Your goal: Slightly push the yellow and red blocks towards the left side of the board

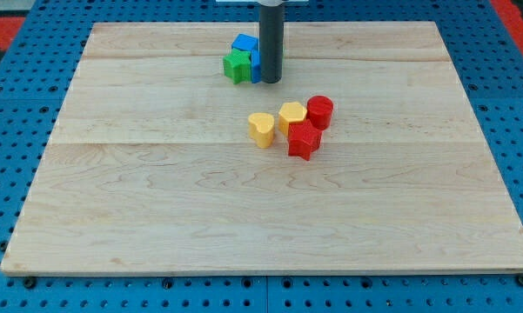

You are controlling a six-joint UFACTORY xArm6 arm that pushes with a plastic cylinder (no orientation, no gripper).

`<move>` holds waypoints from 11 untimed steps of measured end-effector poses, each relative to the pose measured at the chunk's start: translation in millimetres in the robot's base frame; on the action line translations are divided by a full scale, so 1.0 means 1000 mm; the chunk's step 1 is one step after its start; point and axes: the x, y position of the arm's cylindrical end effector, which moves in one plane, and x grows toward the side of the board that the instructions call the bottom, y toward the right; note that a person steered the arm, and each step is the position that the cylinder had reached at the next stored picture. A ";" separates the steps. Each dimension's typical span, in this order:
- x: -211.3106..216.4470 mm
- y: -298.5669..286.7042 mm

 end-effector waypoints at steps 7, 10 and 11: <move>0.087 0.063; 0.032 0.054; 0.054 0.015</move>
